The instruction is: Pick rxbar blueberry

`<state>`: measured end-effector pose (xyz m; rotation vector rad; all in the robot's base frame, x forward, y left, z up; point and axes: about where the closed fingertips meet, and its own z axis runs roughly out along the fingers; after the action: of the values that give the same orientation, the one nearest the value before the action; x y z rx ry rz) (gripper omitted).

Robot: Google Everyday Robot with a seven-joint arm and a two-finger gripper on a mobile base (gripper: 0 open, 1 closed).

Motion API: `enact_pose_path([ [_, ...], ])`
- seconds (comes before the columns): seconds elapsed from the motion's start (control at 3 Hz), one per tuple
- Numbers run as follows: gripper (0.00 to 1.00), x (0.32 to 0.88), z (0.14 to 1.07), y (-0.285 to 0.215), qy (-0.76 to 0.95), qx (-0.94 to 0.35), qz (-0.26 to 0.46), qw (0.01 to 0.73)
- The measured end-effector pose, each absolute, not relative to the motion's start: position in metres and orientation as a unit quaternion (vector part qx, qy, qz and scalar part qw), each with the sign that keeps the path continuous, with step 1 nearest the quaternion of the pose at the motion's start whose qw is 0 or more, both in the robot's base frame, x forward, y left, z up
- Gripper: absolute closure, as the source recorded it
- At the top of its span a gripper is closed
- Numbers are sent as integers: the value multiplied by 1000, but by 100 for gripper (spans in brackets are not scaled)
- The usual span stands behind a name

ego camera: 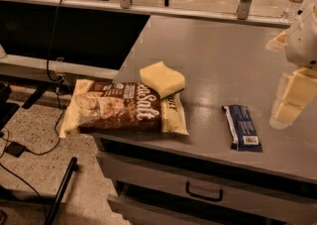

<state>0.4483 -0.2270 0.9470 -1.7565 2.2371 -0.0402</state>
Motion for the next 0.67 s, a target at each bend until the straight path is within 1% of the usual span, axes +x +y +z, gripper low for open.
enact_pose_path([
  [0.67,0,452,896,-232,747,-652,-7,126],
])
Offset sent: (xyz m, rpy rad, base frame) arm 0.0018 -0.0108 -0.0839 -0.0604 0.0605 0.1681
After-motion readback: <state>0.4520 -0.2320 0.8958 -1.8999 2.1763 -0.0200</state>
